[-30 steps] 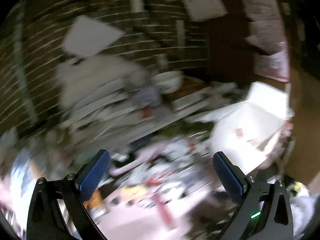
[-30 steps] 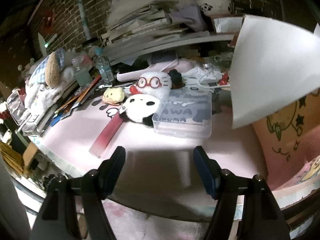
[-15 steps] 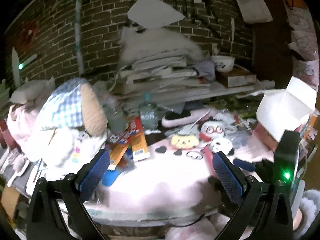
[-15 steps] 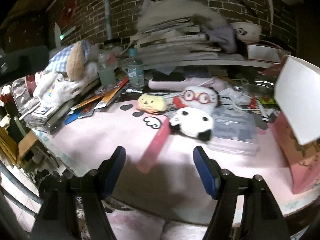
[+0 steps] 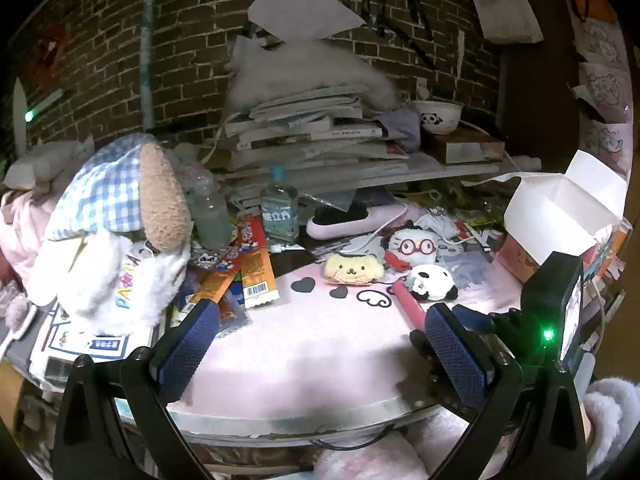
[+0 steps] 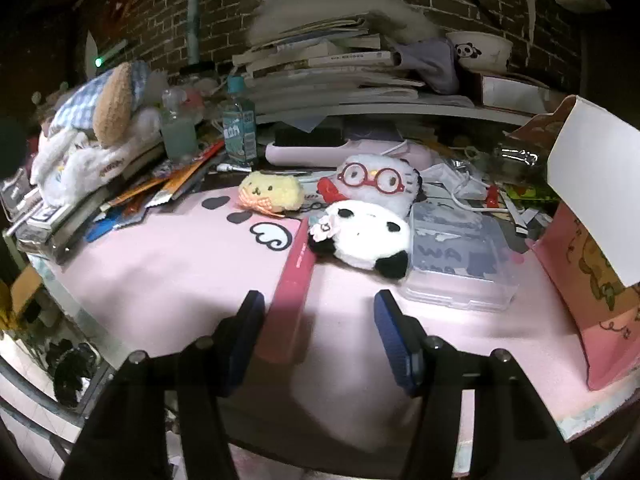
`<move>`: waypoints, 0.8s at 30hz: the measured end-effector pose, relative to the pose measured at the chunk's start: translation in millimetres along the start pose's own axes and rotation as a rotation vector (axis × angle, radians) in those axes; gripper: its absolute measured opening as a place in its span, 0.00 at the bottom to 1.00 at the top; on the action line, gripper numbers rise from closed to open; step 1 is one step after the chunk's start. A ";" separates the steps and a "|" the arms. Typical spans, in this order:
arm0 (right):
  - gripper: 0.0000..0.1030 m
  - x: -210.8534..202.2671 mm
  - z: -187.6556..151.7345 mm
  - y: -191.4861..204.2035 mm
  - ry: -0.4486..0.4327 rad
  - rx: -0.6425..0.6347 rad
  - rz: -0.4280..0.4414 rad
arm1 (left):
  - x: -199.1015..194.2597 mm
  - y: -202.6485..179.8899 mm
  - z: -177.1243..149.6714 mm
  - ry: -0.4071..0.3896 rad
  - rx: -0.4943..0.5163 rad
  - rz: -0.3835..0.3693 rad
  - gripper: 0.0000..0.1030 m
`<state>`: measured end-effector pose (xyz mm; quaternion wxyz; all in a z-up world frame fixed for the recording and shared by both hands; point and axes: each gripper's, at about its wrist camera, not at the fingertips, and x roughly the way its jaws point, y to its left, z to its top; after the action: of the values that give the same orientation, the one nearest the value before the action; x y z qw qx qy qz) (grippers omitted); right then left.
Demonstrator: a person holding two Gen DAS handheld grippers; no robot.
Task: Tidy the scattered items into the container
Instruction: 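Grasp the pink 'to you' tube with the right gripper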
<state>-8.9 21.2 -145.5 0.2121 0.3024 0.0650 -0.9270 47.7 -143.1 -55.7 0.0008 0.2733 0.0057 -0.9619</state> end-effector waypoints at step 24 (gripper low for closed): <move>0.13 -9.4 3.3 -1.7 -0.042 -0.014 0.091 | 4.5 0.0 -1.3 0.013 -0.014 -0.018 1.00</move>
<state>-4.5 25.2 -137.3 0.2576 0.2840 0.0532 -0.9220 44.6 -143.1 -59.2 -0.0060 0.2797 0.0148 -0.9599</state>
